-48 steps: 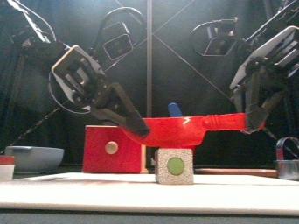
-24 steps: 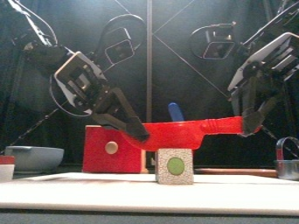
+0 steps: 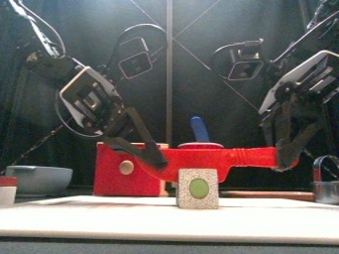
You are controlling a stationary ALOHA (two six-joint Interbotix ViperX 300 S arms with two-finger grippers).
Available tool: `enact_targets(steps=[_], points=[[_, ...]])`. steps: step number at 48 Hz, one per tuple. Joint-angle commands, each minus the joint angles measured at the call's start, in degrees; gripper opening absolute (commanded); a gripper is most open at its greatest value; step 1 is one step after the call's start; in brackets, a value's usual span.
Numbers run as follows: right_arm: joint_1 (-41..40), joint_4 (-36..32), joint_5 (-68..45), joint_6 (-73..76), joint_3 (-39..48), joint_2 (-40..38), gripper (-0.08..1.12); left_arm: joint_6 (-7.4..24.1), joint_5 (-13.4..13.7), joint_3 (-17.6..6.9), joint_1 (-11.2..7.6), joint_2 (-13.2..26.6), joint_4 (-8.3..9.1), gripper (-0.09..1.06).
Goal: Place sushi on board then cut the sushi with the knife then place the pieces on the plate
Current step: Cut the sushi into 4 pieces
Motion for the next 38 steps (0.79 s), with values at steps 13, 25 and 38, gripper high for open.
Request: enact_targets(steps=[13,25,38], points=[[2.2,2.8,-0.4,-0.2,-0.2,1.0,0.17,0.3,0.2,-0.8,-2.37,0.7,-2.64,0.33],[2.2,2.8,-1.0,-0.2,0.0,1.8,0.17,0.3,0.2,-0.7,-2.37,1.6,-2.64,0.33],[2.5,3.2,-1.5,-0.1,-0.1,5.4,0.17,0.2,0.2,-0.8,-2.37,2.5,-2.64,0.33]])
